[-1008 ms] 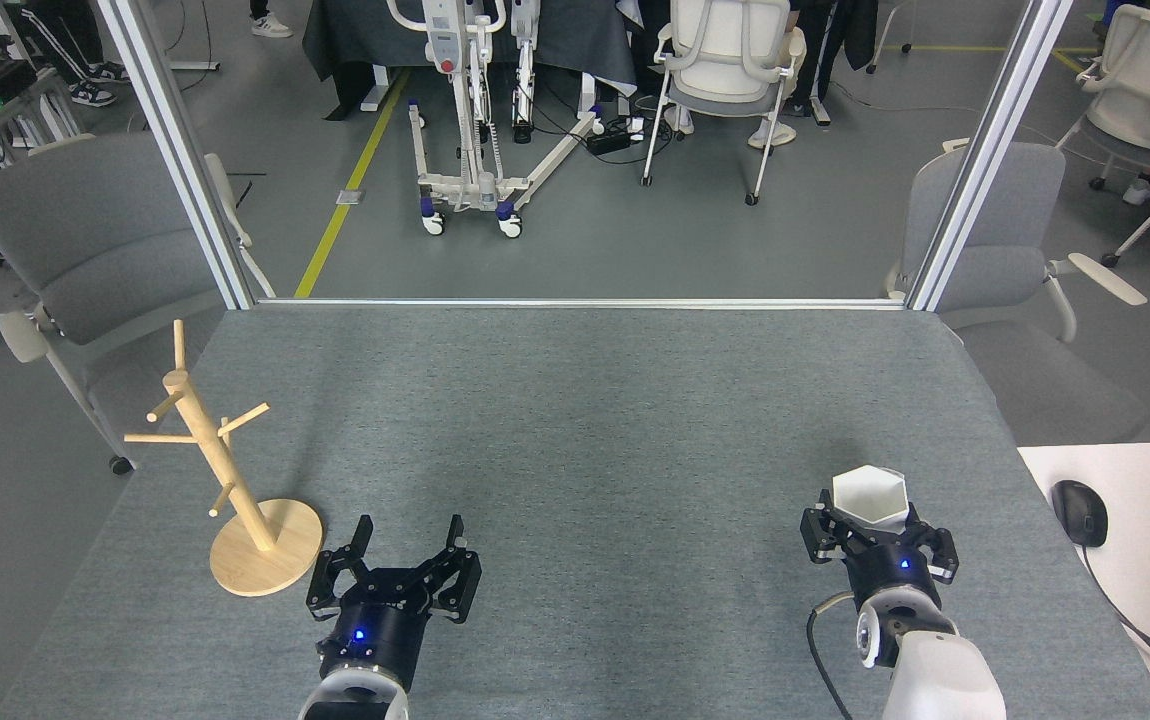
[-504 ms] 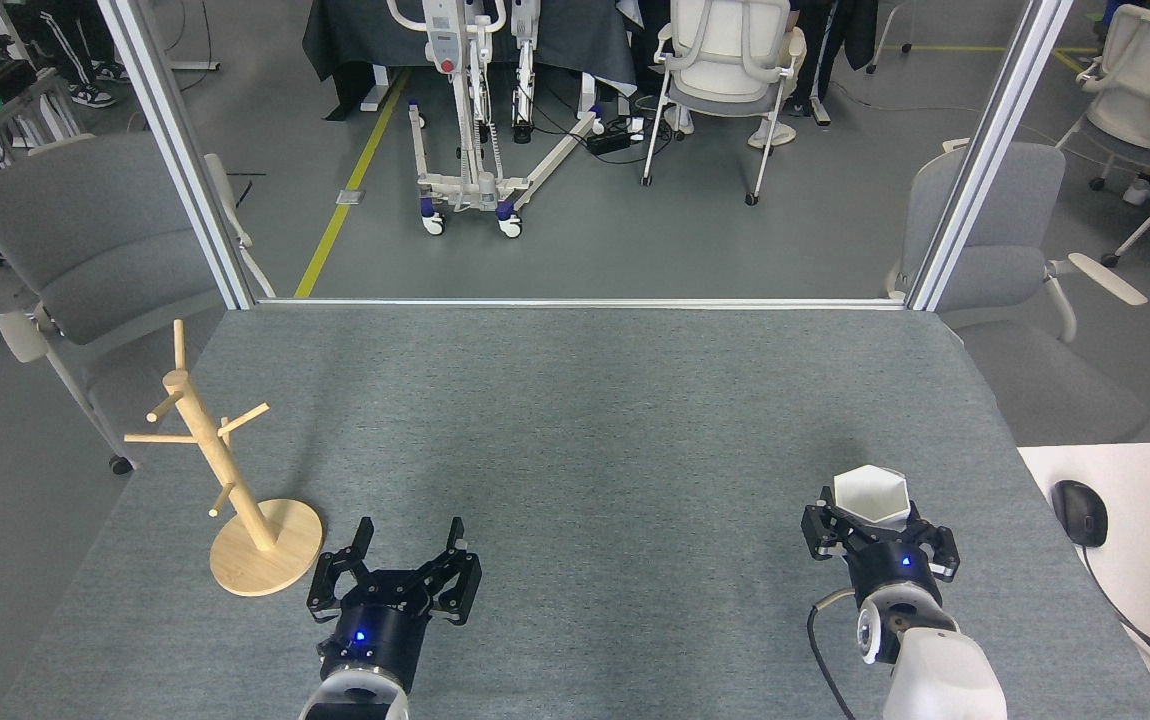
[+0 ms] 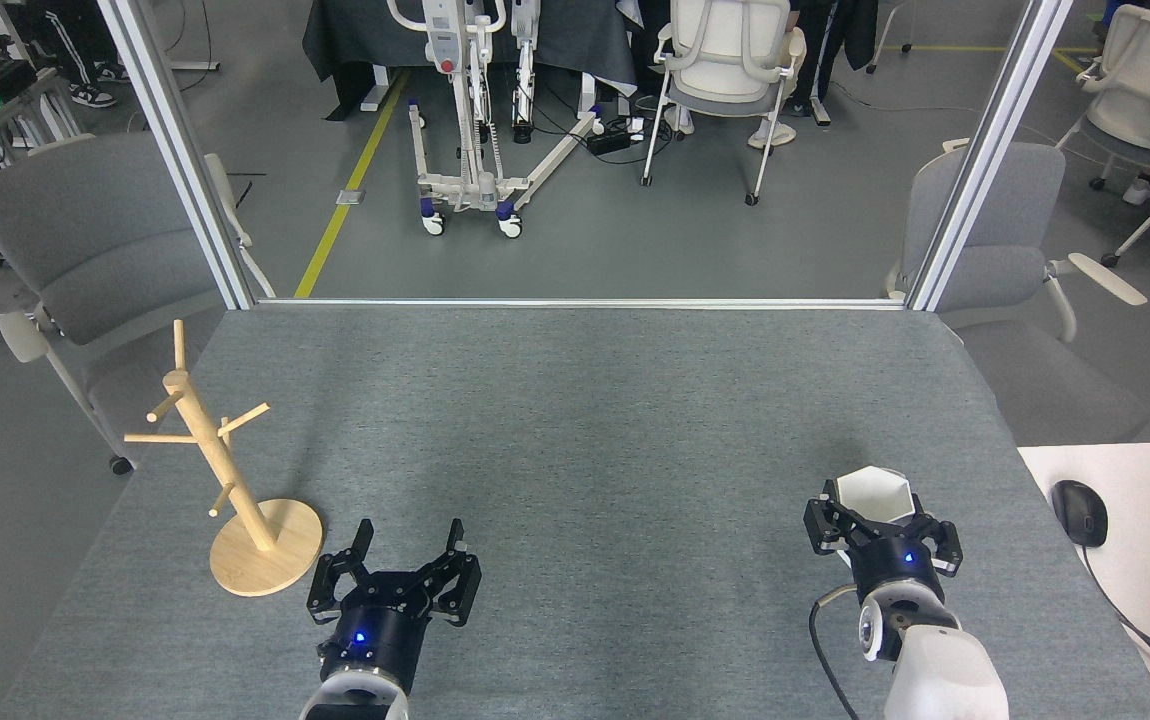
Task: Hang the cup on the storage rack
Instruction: 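Lift the white cup slightly with the right gripper and hold it, then bring the cup toward the center and move the left gripper to it, then grasp the white cup with the left gripper beneath the right gripper, then release the cup from the right gripper and withdraw it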
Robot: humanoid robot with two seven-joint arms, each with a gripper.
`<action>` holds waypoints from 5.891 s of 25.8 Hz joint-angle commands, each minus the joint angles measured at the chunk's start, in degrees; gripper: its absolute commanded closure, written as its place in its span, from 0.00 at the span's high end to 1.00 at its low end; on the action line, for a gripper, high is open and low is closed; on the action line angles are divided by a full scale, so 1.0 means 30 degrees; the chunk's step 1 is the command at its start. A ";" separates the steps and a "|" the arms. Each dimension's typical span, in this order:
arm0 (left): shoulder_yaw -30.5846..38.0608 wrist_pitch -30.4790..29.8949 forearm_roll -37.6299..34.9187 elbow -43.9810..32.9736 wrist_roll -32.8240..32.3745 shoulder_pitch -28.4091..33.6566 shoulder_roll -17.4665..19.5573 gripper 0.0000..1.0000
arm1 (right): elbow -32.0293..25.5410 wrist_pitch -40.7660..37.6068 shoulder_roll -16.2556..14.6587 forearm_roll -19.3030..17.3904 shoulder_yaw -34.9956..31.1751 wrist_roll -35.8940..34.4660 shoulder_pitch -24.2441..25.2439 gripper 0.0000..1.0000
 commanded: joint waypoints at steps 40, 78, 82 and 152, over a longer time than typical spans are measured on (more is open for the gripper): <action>-0.0201 -0.0202 -0.0002 -0.0029 0.0087 0.0109 0.0023 0.99 | -0.9432 0.4514 -0.0219 -0.0345 0.0395 0.6103 0.0331 0.13; -1.0338 -0.0934 -0.1262 0.2813 -0.2111 -0.6073 -0.0328 0.99 | -1.5674 1.7992 0.0103 -0.0990 1.2231 1.2227 -0.1163 0.08; -1.0543 -0.1168 -0.0676 0.2959 -0.3195 -0.6747 -0.0357 0.99 | -1.5674 1.7992 0.0396 -0.0990 1.2583 1.2227 -0.1192 0.07; -1.1070 -0.1051 0.2401 0.5889 -0.5275 -0.7216 -0.0182 0.00 | -1.5322 1.5590 0.2212 -0.1224 1.2612 0.5459 -0.0225 0.99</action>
